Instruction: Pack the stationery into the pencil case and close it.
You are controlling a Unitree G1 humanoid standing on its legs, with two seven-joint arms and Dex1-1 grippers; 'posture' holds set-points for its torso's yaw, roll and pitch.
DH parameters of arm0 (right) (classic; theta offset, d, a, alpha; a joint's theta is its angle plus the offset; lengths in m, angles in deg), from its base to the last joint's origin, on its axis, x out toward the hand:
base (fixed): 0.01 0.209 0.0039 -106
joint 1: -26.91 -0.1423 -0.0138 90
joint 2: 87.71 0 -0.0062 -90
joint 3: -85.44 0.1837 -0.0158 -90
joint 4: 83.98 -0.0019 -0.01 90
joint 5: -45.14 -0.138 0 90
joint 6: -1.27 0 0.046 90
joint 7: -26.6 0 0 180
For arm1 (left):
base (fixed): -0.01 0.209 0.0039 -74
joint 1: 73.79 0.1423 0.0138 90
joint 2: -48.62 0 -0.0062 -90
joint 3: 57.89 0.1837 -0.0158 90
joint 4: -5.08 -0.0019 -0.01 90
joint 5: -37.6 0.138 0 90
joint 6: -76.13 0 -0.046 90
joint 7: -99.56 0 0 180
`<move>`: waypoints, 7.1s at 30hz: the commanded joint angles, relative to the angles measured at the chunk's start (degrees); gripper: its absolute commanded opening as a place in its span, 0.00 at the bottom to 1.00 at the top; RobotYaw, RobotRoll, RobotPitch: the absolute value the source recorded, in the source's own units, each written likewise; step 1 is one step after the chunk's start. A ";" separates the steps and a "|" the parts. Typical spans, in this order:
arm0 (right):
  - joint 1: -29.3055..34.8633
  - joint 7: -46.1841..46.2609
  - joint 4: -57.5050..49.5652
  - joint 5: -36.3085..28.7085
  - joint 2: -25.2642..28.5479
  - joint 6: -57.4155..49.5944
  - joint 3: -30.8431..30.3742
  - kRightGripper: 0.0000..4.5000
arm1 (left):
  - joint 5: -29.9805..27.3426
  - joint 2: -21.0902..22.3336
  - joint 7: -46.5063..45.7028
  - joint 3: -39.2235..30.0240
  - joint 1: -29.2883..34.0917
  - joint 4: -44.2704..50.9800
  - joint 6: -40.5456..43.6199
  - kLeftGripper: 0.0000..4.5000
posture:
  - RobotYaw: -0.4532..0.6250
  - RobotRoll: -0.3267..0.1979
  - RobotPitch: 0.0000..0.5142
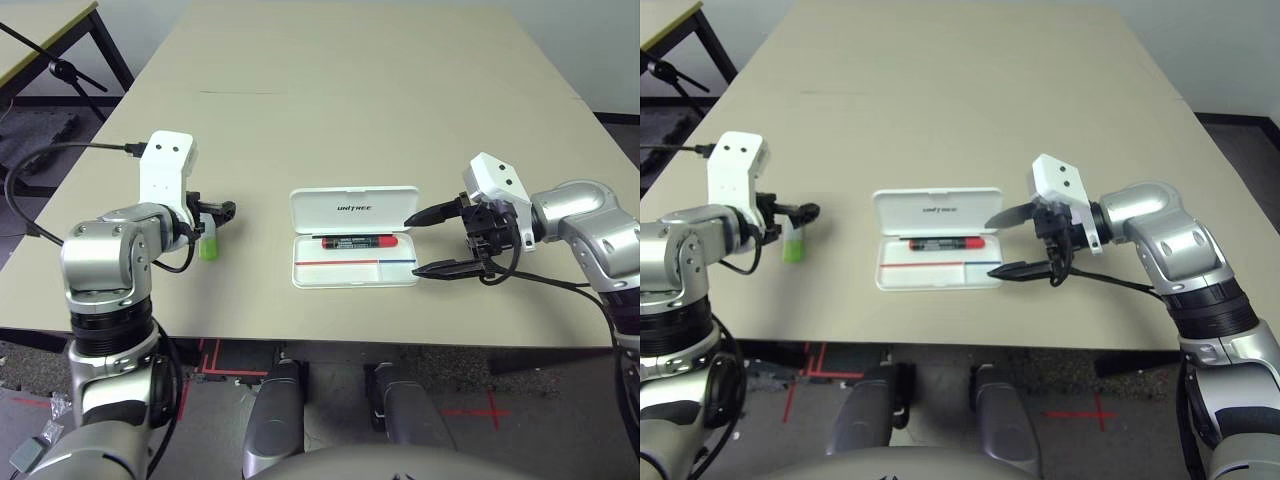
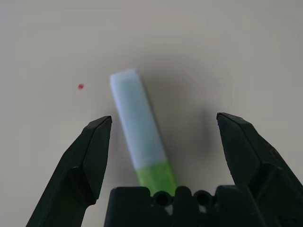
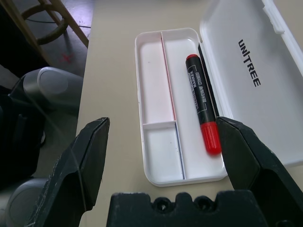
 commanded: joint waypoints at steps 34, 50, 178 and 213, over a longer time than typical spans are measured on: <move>2.90 3.27 -3.28 0.22 0.77 0.34 0.21 1.00 | 0.38 -0.66 -6.16 3.69 -1.91 -16.31 -4.11 0.61 | 0.46 0.62 0.27; 1.98 3.22 -2.27 1.16 0.02 1.29 -0.55 1.00 | -4.71 18.92 12.37 18.44 3.14 -10.59 -19.98 0.24 | 0.48 0.62 0.27; 0.02 43.12 -14.00 11.30 5.29 -54.41 -1.53 1.00 | -0.69 22.14 48.33 36.71 2.78 3.13 -62.67 0.99 | 0.45 0.62 0.26; 0.25 46.51 -5.41 9.43 -0.33 -50.52 -4.98 0.22 | -0.45 20.95 48.00 37.10 1.46 6.20 -58.74 1.00 | 0.46 0.62 0.26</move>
